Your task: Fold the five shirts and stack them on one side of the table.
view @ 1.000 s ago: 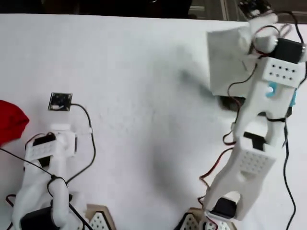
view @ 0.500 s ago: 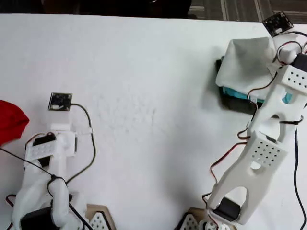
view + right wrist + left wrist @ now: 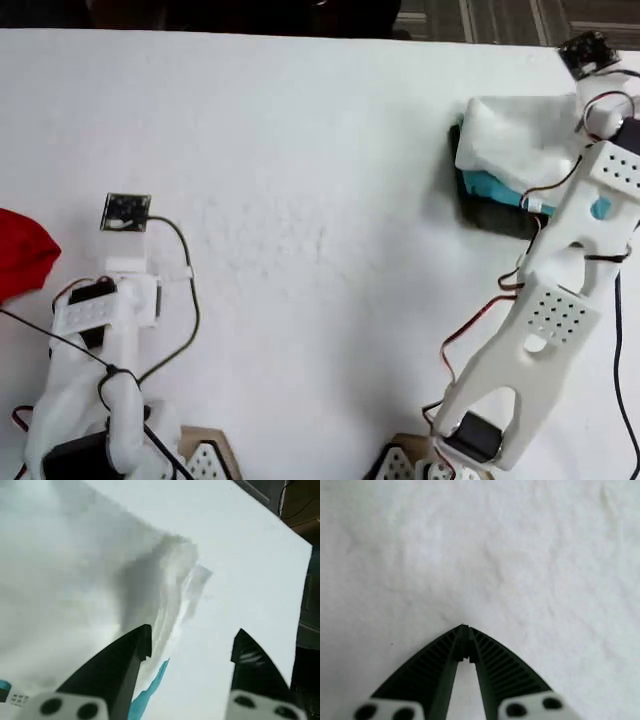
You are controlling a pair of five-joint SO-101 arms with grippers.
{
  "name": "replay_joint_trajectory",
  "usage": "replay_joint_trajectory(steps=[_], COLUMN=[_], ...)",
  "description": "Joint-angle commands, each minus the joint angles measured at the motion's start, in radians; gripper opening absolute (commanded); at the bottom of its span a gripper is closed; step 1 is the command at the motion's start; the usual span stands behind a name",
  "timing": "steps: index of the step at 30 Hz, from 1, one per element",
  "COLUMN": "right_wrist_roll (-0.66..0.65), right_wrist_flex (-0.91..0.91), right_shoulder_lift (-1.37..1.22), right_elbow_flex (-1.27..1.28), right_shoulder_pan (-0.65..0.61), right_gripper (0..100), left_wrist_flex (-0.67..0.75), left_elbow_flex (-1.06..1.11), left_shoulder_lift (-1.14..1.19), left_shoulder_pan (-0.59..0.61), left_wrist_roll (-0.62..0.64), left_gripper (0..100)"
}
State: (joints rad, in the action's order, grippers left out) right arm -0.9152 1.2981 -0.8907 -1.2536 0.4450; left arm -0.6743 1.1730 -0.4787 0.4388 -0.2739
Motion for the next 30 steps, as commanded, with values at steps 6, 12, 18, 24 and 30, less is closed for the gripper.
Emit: replay_joint_trajectory(steps=[6,12,18,24,30], right_wrist_roll=[0.325,0.328,0.328,0.33,0.336], right_wrist_flex=[0.127,0.262,0.249,0.177,0.186], right_shoulder_lift=[0.093,0.03,-0.128,-0.191,-0.091], right_elbow_flex=[-0.181,-0.18,-0.189,-0.189,-0.19], right_shoulder_pan=[0.004,-0.007,0.041,0.09,0.068], right_gripper=[13.4,5.7,1.8,2.1,2.2], left_wrist_flex=[0.017,0.017,0.017,0.017,0.017], left_elbow_flex=[-0.002,-0.002,-0.002,-0.002,-0.002], left_shoulder_lift=[-0.026,-0.026,-0.026,-0.026,-0.026], left_shoulder_pan=[0.008,0.008,0.008,0.008,0.008], left_wrist_roll=[-0.005,-0.005,-0.005,-0.005,-0.005], left_gripper=[3,3,3,3,3])
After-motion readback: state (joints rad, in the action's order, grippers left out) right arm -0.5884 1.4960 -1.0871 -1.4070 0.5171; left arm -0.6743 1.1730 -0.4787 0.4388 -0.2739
